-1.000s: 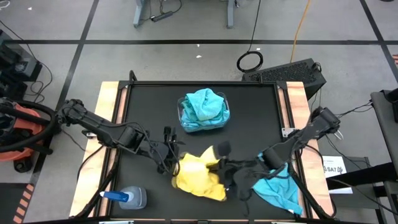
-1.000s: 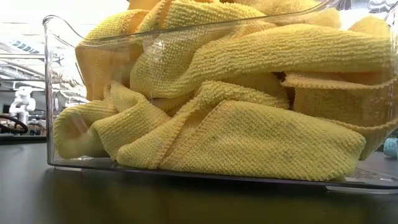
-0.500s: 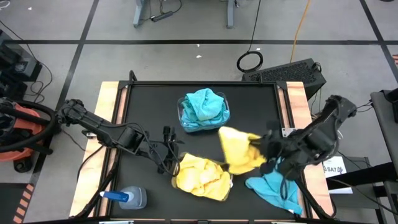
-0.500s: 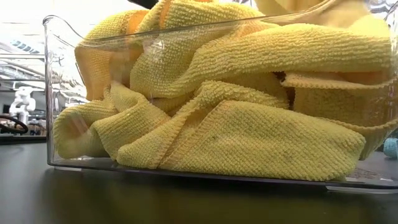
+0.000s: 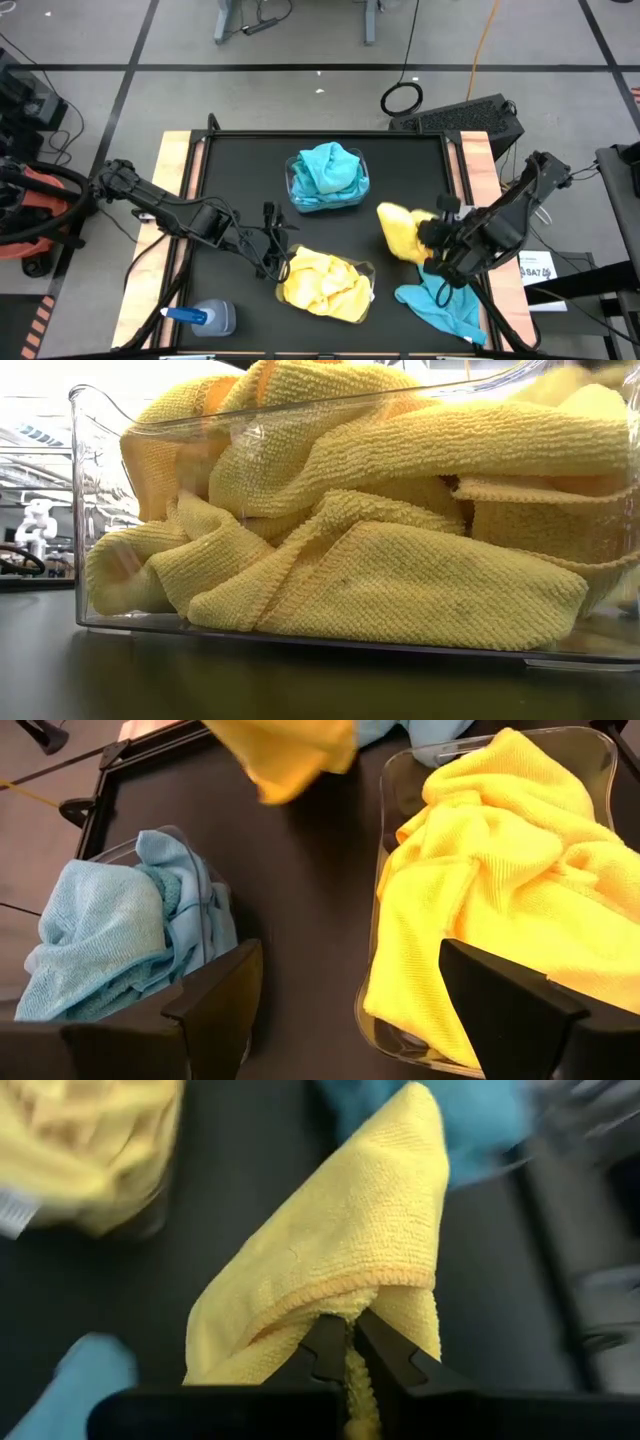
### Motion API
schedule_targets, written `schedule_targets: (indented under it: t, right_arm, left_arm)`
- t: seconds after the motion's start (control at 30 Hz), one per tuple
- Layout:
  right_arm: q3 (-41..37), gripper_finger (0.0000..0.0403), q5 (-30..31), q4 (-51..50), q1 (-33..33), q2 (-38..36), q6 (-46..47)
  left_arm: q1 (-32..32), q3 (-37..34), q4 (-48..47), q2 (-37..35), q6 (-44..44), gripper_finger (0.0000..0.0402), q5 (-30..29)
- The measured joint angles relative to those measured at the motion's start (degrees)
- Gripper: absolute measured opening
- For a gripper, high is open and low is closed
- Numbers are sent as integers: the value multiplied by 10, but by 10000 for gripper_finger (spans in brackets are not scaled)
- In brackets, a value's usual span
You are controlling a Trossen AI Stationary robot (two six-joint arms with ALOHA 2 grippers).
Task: Sort microfiber towel by color & place in baskets
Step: Put the yellow microfiber towel into the bottom transparent bin
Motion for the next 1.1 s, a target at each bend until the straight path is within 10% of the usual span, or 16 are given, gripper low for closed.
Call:
schedule_targets:
  t: [0.3, 0.73, 1.1]
  right_arm:
    - [-183, 42, -158, 170, 1, 1, 53]
    - [-197, 292, -128, 198, 23, 0, 55]
    - [-197, 260, -105, 214, 28, 40, -11]
  left_arm:
    - [0, 0, 13, 0, 0, 310, 0]
    - [4, 0, 15, 0, -2, 310, 0]
    - [11, 0, 28, 0, -1, 310, 0]
